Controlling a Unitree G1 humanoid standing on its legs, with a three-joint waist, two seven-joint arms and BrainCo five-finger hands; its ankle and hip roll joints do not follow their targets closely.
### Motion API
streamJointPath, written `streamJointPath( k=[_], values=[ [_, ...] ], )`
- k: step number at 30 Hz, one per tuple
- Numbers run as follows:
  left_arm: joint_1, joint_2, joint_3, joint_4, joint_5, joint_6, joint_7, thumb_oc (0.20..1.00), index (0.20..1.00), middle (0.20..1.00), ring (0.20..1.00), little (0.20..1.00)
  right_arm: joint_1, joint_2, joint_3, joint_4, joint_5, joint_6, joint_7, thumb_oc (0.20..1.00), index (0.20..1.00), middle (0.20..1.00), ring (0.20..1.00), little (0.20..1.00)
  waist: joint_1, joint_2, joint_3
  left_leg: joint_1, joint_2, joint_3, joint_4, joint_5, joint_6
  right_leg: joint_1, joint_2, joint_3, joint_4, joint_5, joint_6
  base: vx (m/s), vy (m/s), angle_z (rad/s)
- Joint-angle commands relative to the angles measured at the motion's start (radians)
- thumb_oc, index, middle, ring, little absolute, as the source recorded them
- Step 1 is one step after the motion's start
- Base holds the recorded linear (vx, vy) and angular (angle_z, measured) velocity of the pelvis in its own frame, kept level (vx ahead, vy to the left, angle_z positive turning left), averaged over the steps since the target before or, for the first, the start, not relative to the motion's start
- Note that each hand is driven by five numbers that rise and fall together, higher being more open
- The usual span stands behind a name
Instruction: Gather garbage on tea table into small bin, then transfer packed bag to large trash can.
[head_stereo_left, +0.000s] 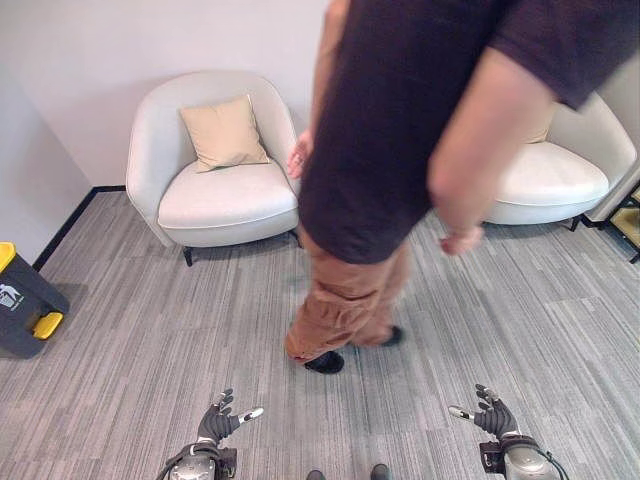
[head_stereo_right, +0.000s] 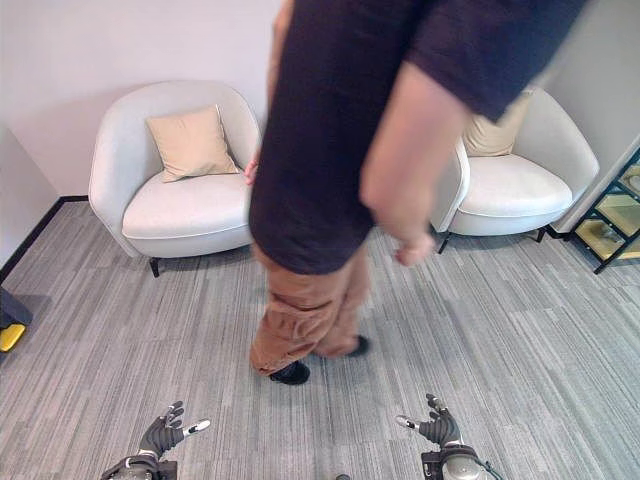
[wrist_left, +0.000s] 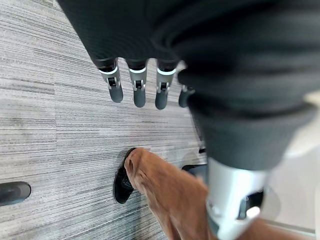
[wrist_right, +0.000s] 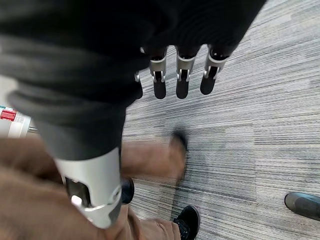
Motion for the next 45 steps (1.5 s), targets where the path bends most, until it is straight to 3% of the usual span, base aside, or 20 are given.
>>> streamJointPath(
  k=[1, 16, 24, 29, 34, 38, 41, 43, 45],
  values=[
    [-0.069, 0.024, -0.022, 0.006, -0.026, -0.023, 0.004, 1.0, 1.0, 1.0, 1.0, 1.0, -0.052, -0.015, -0.002, 0.013, 0.044, -0.027, -0.006, 1.0, 1.0, 1.0, 1.0, 1.0, 0.0, -0.028, 0.008, 0.023, 0.029, 0.014, 0.026, -0.108, -0.06, 0.057, -0.053, 0.004, 0.002, -0.131, 0.078, 0.0, 0.0, 0.0],
    [-0.064, 0.034, -0.001, 0.001, -0.038, -0.025, 0.018, 1.0, 1.0, 1.0, 1.0, 1.0, -0.071, -0.008, -0.023, 0.021, 0.065, -0.016, -0.013, 1.0, 1.0, 1.0, 1.0, 1.0, 0.007, -0.035, 0.021, -0.027, 0.013, 0.021, 0.098, -0.145, -0.041, 0.018, -0.071, 0.024, 0.044, -0.13, 0.089, 0.0, 0.023, -0.04],
    [-0.068, 0.056, 0.017, -0.01, -0.047, -0.031, 0.025, 1.0, 1.0, 1.0, 1.0, 1.0, -0.115, -0.01, -0.03, 0.036, 0.081, -0.005, -0.019, 1.0, 1.0, 1.0, 1.0, 1.0, 0.021, -0.039, 0.055, -0.095, -0.018, 0.015, 0.18, -0.192, -0.01, -0.12, -0.076, 0.063, 0.204, -0.135, 0.12, 0.0, 0.096, -0.21],
    [-0.067, 0.055, 0.028, -0.016, -0.059, -0.036, 0.034, 1.0, 1.0, 1.0, 1.0, 1.0, -0.145, -0.018, -0.019, 0.023, 0.067, -0.001, -0.027, 1.0, 1.0, 1.0, 1.0, 1.0, 0.025, -0.036, 0.07, -0.049, -0.011, 0.068, 0.157, -0.216, -0.012, -0.198, -0.101, -0.028, 0.162, -0.065, 0.135, 0.09, -0.006, -0.53],
    [-0.079, 0.049, 0.024, -0.005, -0.055, -0.04, 0.036, 1.0, 1.0, 1.0, 1.0, 1.0, -0.133, -0.034, -0.027, -0.02, 0.052, -0.002, -0.03, 1.0, 1.0, 1.0, 1.0, 1.0, -0.004, -0.021, 0.095, 0.034, 0.0, 0.078, 0.141, -0.238, -0.028, -0.283, -0.119, -0.153, 0.132, -0.026, 0.136, 0.2, -0.084, -0.31],
    [-0.078, 0.034, 0.004, -0.012, -0.035, -0.043, 0.028, 1.0, 1.0, 1.0, 1.0, 1.0, -0.095, -0.044, -0.05, -0.05, 0.05, -0.012, -0.034, 1.0, 1.0, 1.0, 1.0, 1.0, -0.027, -0.02, 0.082, 0.073, -0.002, 0.044, 0.153, -0.272, -0.047, -0.26, -0.111, -0.119, 0.129, -0.022, 0.117, 0.26, -0.168, 0.37],
    [-0.08, 0.015, -0.011, -0.01, -0.04, -0.038, 0.02, 1.0, 1.0, 1.0, 1.0, 1.0, -0.094, -0.051, -0.055, -0.047, 0.058, -0.021, -0.031, 1.0, 1.0, 1.0, 1.0, 1.0, -0.038, 0.003, 0.067, 0.072, 0.044, 0.031, 0.198, -0.219, -0.096, -0.227, -0.089, -0.132, 0.11, -0.032, 0.091, 0.22, -0.21, 0.5],
    [-0.09, 0.004, -0.027, -0.014, -0.046, -0.032, 0.009, 1.0, 1.0, 1.0, 1.0, 1.0, -0.079, -0.053, -0.055, -0.063, 0.074, -0.032, -0.024, 1.0, 1.0, 1.0, 1.0, 1.0, -0.047, 0.006, 0.066, 0.016, 0.095, 0.047, 0.333, -0.132, -0.14, -0.166, -0.066, -0.146, 0.073, -0.066, 0.056, 0.24, -0.306, -0.03],
    [-0.1, -0.002, -0.039, -0.01, -0.048, -0.027, 0.005, 1.0, 1.0, 1.0, 1.0, 1.0, -0.075, -0.059, -0.051, -0.059, 0.075, -0.03, -0.026, 1.0, 1.0, 1.0, 1.0, 1.0, -0.046, 0.0, 0.074, -0.026, 0.115, 0.046, 0.418, -0.086, -0.147, -0.121, -0.047, -0.142, 0.05, -0.091, 0.032, 0.2, -0.23, 0.3]
  ],
)
